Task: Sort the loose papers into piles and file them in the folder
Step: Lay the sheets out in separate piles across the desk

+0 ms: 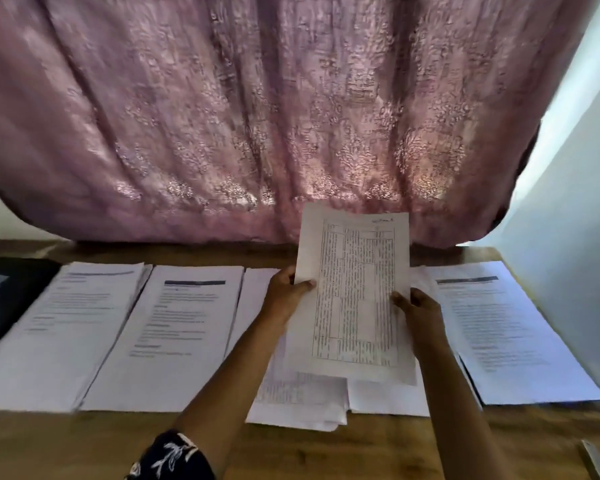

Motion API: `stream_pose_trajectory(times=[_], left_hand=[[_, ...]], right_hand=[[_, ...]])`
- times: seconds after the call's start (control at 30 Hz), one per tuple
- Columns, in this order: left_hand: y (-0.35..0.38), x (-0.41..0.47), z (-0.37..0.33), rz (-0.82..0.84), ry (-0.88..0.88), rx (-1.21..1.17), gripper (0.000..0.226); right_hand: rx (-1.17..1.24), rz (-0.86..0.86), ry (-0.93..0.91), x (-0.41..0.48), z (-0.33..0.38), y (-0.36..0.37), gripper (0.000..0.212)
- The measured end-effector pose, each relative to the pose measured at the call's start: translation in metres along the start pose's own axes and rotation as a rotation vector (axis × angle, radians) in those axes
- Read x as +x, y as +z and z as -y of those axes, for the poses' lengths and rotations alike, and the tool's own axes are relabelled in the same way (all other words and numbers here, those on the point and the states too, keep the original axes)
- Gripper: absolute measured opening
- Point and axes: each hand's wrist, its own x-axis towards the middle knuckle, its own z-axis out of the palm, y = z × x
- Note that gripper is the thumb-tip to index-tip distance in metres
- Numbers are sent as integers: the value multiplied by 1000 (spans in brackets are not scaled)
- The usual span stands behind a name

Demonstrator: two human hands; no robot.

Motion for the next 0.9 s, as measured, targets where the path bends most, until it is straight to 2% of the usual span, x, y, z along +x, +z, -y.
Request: stream_pose_trajectory(times=[0.33,0.53,0.7,0.8,0.9], left_hand=[[-208,-10,28,-299,24,271,37],[-289,-22,42,-378,4,357,25],[-347,-32,51,-448,-25,376,27],[-356,-33,59,-412,-76,344,26],[-333,-29,67,-325,-44,307,26]], right_hand=[[-87,294,-19,-51,30,188,7],[-47,402,7,-82,41,266,8],[-53,499,-9,-101,49,319,8],[-133,471,-11,-107,46,323,12],[-296,327,-52,-102,36,298,16]])
